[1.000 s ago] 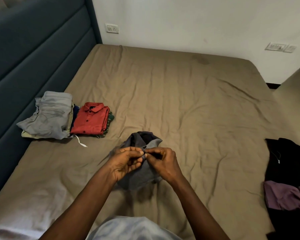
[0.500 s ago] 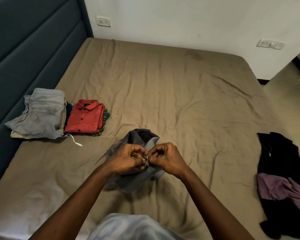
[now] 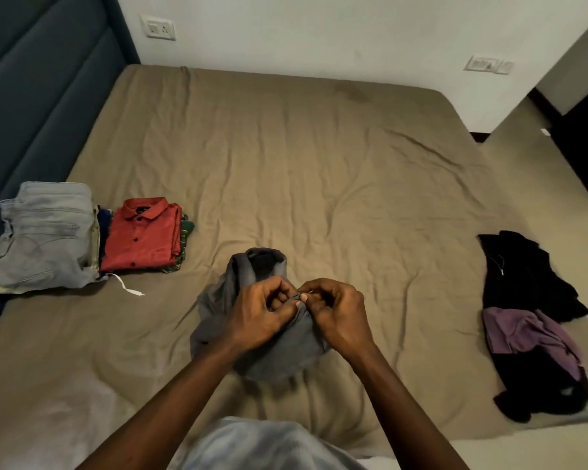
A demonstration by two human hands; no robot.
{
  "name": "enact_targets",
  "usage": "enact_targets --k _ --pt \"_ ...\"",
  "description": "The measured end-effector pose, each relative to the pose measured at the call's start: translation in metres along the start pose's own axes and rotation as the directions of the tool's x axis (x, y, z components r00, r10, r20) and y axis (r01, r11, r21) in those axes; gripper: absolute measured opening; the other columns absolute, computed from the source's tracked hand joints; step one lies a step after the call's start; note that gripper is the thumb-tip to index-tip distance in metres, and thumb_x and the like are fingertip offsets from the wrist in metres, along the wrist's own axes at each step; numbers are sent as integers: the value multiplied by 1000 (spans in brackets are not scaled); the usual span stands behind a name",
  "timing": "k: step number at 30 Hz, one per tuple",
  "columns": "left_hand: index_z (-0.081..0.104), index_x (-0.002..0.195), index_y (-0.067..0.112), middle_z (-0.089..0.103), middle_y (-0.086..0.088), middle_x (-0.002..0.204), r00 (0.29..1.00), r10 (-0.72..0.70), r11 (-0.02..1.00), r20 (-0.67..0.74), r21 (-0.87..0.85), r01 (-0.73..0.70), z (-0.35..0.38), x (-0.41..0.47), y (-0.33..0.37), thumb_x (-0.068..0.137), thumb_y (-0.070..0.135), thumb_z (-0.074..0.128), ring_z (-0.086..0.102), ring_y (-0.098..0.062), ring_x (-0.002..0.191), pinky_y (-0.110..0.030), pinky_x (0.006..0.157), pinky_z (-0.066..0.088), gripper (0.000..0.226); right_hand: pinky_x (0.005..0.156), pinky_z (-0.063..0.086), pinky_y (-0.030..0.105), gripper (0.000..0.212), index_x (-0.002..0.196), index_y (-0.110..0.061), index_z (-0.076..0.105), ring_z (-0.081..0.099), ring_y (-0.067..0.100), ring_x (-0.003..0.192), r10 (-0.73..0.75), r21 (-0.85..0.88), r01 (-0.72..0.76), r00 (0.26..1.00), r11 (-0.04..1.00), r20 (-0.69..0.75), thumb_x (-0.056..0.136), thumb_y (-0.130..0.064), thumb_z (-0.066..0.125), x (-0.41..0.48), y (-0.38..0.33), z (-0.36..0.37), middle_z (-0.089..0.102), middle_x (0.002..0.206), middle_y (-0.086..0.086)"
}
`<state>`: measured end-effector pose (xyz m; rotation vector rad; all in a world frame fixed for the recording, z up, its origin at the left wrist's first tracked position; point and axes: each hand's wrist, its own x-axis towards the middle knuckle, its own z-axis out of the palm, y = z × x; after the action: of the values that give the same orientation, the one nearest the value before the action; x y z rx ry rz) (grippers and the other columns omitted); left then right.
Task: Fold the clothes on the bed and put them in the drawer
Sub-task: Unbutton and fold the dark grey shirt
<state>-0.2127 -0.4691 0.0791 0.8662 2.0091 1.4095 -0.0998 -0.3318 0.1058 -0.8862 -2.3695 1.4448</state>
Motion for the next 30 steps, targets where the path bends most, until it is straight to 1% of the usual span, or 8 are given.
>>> enact_targets --k 4,8,11,16,22,25,27,30 --pt "76 96 20 75 -3 80 1000 -14 988 -2 -152 14 -2 4 -3 89 13 80 59 -13 57 -24 58 50 11 83 60 31 19 98 -16 80 74 10 90 9 168 -15 999 986 32 90 -2 70 -2 -1 -4 78 91 -5" --pt "77 100 25 78 8 90 999 35 995 -8 -93 -36 -4 3 2 89 12 80 71 -27 68 -35 66 58 17 79 60 28 25 110 -16 74 76 18 88 74 288 -67 997 955 -14 88 -3 75 -6 -1 -3 79 88 4" --pt "77 99 23 77 12 90 996 89 995 -28 -34 -90 -5 3 6 87 14 82 74 -13 78 -31 74 61 17 80 58 27 21 102 -11 75 76 21 89 98 406 -70 994 911 -48 85 1 78 -9 -4 -2 79 89 7" --pt "77 93 16 75 11 84 968 212 976 -135 73 -204 -5 -1 14 84 12 83 73 -8 77 -31 70 60 11 79 57 23 11 90 -9 78 76 16 86 31 357 5 995 934 -96 84 1 79 -11 -9 -1 78 88 3" --pt "71 82 17 71 9 77 954 133 991 -268 19 -133 0 1 26 78 28 73 70 -14 75 -34 70 58 12 81 60 27 11 92 -10 79 75 13 90 -12 300 40 995 953 -95 87 0 76 -12 -15 3 78 89 -1" --pt "68 81 20 69 7 74 943 85 996 -322 5 -88 2 0 28 78 23 72 68 -16 67 -39 65 58 6 82 61 31 11 95 -12 79 75 13 93 -38 265 58 996 962 -80 89 -4 73 -12 -17 4 79 93 -2" --pt "69 85 20 70 8 77 942 138 990 -306 51 -129 1 -2 27 80 19 71 69 -15 72 -40 67 58 5 82 61 30 11 101 -11 77 75 14 92 10 331 12 998 943 -65 92 -6 71 -9 -19 1 78 92 1" --pt "72 95 17 67 8 94 923 328 933 -202 224 -283 -4 -1 27 88 18 71 67 -11 88 -38 76 57 7 85 60 30 15 108 -7 75 76 21 88 140 470 -148 989 870 51 94 -9 72 -1 -17 -8 78 87 9"
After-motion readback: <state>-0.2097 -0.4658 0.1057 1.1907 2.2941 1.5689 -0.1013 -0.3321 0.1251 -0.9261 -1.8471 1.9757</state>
